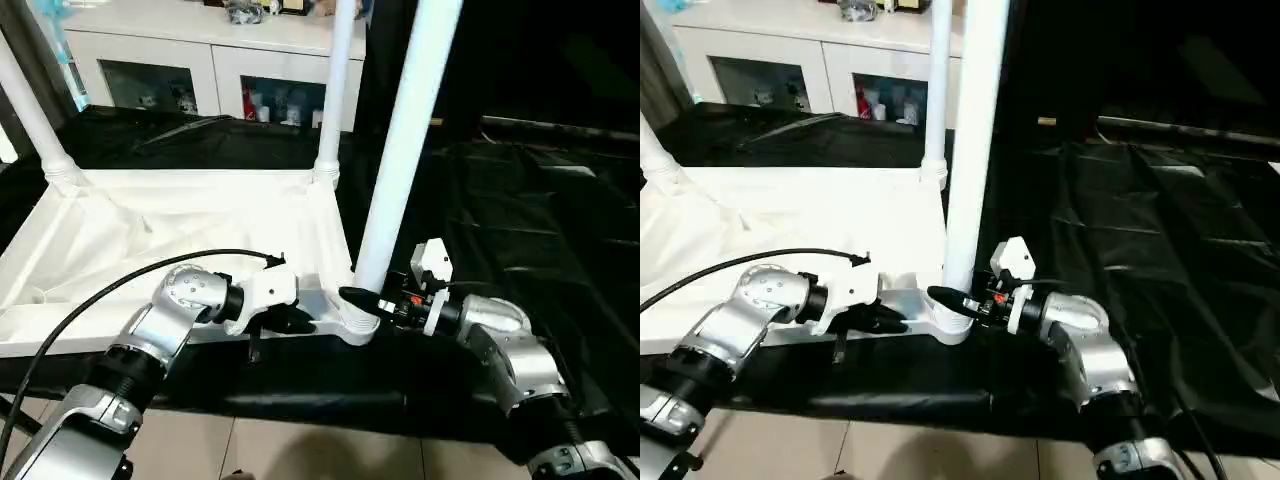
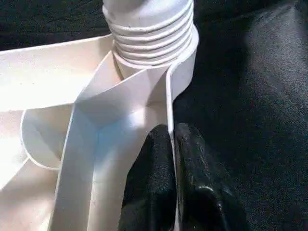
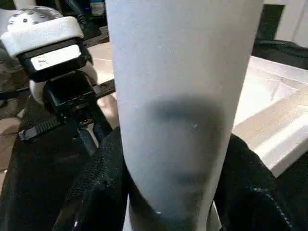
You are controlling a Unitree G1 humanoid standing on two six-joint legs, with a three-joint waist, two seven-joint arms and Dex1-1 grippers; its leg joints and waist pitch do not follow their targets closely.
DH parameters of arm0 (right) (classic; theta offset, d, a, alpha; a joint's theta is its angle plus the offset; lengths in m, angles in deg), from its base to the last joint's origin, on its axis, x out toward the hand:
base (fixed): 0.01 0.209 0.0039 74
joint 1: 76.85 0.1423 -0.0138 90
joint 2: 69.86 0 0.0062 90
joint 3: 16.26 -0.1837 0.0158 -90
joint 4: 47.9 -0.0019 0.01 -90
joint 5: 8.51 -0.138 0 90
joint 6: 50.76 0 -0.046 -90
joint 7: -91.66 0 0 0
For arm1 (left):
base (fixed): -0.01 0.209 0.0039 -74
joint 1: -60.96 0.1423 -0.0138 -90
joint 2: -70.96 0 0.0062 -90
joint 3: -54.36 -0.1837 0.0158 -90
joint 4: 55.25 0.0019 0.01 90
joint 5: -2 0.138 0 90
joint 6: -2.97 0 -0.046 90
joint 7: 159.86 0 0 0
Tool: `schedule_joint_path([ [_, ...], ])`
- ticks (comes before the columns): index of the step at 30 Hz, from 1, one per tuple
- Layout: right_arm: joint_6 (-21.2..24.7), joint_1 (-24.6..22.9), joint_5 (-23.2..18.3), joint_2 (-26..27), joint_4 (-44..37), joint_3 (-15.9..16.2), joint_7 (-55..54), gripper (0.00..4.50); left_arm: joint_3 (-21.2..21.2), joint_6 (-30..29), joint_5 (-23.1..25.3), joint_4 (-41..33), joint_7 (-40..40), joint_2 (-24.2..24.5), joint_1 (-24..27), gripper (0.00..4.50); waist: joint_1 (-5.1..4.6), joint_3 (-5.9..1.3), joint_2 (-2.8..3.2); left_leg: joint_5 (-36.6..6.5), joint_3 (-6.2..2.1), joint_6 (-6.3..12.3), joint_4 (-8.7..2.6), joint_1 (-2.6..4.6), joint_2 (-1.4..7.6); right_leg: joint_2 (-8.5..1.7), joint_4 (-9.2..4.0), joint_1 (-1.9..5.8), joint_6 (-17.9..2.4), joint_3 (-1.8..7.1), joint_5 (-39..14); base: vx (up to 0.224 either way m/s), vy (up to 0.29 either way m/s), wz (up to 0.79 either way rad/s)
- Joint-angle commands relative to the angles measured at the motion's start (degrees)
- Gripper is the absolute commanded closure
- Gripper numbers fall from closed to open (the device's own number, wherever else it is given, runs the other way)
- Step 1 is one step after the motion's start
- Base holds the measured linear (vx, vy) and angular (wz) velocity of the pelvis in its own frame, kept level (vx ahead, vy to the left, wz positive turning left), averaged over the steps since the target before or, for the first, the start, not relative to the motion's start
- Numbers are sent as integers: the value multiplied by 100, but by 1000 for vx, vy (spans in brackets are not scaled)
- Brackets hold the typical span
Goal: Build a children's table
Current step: Insert table leg to table base
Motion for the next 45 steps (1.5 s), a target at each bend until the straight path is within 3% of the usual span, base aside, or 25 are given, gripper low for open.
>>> schedule_joint_path([
  [1,205,-291,313,-40,468,105,-133,262,-21,114,72,-7,61,-87,-126,450,-79,-154,82,-3747,-257,-522,-485,274,221,-435,-699,-166,-647,207,-3361,0,0,0],
  [5,69,-348,260,-34,455,57,-172,262,1,150,84,115,115,-89,-182,450,-89,-182,116,-3711,-257,-539,-533,240,229,-415,-672,-129,-734,203,-2907,0,0,0],
  [7,-32,-367,244,-45,477,22,-215,262,11,161,103,200,167,-77,-230,450,-86,-174,108,-3712,-231,-530,-531,248,218,-395,-669,-150,-803,215,-2698,0,0,0],
  [20,-287,-374,357,-19,713,11,-463,262,123,-8,81,373,251,-70,-330,450,-109,-150,79,-3835,-259,-432,-540,240,199,-457,-722,-172,-702,206,-3156,0,0,0],
  [22,-390,-162,531,131,1090,-179,-1294,262,237,-202,25,513,423,-170,-425,450,-146,-138,90,-3922,-269,-464,-533,247,190,-466,-737,-199,-677,193,-3347,0,0,0],
  [23,-390,-83,561,201,1209,-264,-1609,262,278,-287,-9,550,474,-218,-461,450,-178,-139,88,-3967,-288,-495,-534,248,181,-464,-745,-191,-632,166,-3469,0,0,0],
  [24,-351,-15,577,267,1294,-322,-1872,262,315,-351,-44,568,518,-267,-493,450,-218,-135,70,-3993,-318,-507,-551,204,172,-466,-744,-157,-565,134,-3589,0,0,0],
  [25,-330,37,582,316,1361,-359,-2054,262,342,-404,-74,576,552,-305,-516,450,-235,-141,105,-4076,-339,-536,-564,204,173,-463,-754,-145,-517,103,-3650,0,0,0],
  [27,-294,189,621,434,1559,-424,-2487,262,390,-501,-113,615,647,-386,-577,450,-303,-132,138,-4238,-365,-572,-596,190,170,-441,-751,-133,-559,59,-3454,0,0,0],
  [30,-342,460,739,594,1869,-481,-3158,262,433,-666,-105,713,854,-510,-693,450,-383,-119,186,-4666,-425,-631,-684,145,172,-399,-733,-38,-578,-69,-3098,-20,27,-14],
  [32,-446,772,801,754,2251,-530,-3756,262,461,-885,-18,884,1227,-663,-869,450,-428,-111,211,-4892,-432,-671,-728,157,171,-373,-702,-25,-610,-132,-2973,-25,34,-20],
  [34,-470,901,811,827,2404,-560,-3977,262,480,-986,32,988,1433,-746,-957,450,-441,-90,183,-4990,-379,-629,-686,247,155,-375,-780,-107,-615,-144,-3116,0,0,0],
  [35,-471,1102,851,951,2610,-570,-4309,262,512,-1164,127,1175,1838,-903,-1116,450,-462,-65,185,-4916,-343,-549,-609,328,117,-381,-875,-173,-568,-199,-3338,0,0,0],
  [37,-476,1229,876,1031,2743,-566,-4517,262,529,-1295,189,1291,2107,-1008,-1219,450,-465,-50,196,-4835,-341,-475,-619,335,127,-385,-908,-125,-508,-254,-3377,0,0,0],
  [38,-483,1388,937,1112,2907,-536,-4782,262,542,-1486,286,1421,2495,-1158,-1352,450,-438,-59,202,-4817,-327,-452,-688,275,157,-371,-826,-29,-507,-280,-3205,0,0,0],
  [39,-494,1468,959,1142,3006,-519,-4929,262,547,-1581,339,1474,2678,-1222,-1410,450,-388,-77,238,-4894,-288,-493,-864,164,230,-325,-579,113,-588,-249,-2737,0,0,0],
  [40,-502,1521,969,1160,3072,-518,-5040,262,551,-1660,380,1501,2820,-1274,-1448,450,-374,-79,190,-4886,-250,-513,-915,154,245,-317,-564,102,-639,-218,-2614,0,0,0],
  [41,-502,1521,969,1160,3072,-518,-5040,262,551,-1660,380,1501,2820,-1274,-1448,450,-367,-85,119,-4635,-196,-509,-717,350,141,-404,-801,-121,-651,-178,-2993,0,0,0],
  [42,-553,1653,985,1206,3245,-541,-5283,262,578,-1876,434,1558,3090,-1366,-1538,450,-377,-50,29,-3967,-219,-282,-346,533,0,-610,-1176,-281,-477,-276,-3861,0,0,0],
  [43,-553,1653,985,1206,3245,-541,-5283,262,578,-1876,434,1558,3090,-1366,-1538,450,-384,-32,25,-3603,-229,-176,-304,469,-14,-655,-1232,-208,-370,-326,-4115,0,0,0],
  [44,-637,1748,1046,1217,3390,-538,-5507,262,567,-1996,489,1590,3255,-1396,-1594,450,-395,-21,74,-3240,-290,-137,-383,269,47,-626,-1199,29,-171,-469,-4141,30,9,-19],
  [45,-689,1787,1066,1226,3465,-562,-5567,262,593,-2042,478,1634,3330,-1404,-1621,450,-405,-2,232,-4005,-359,-299,-679,131,248,-460,-912,210,-172,-587,-3394,25,29,-20],
])
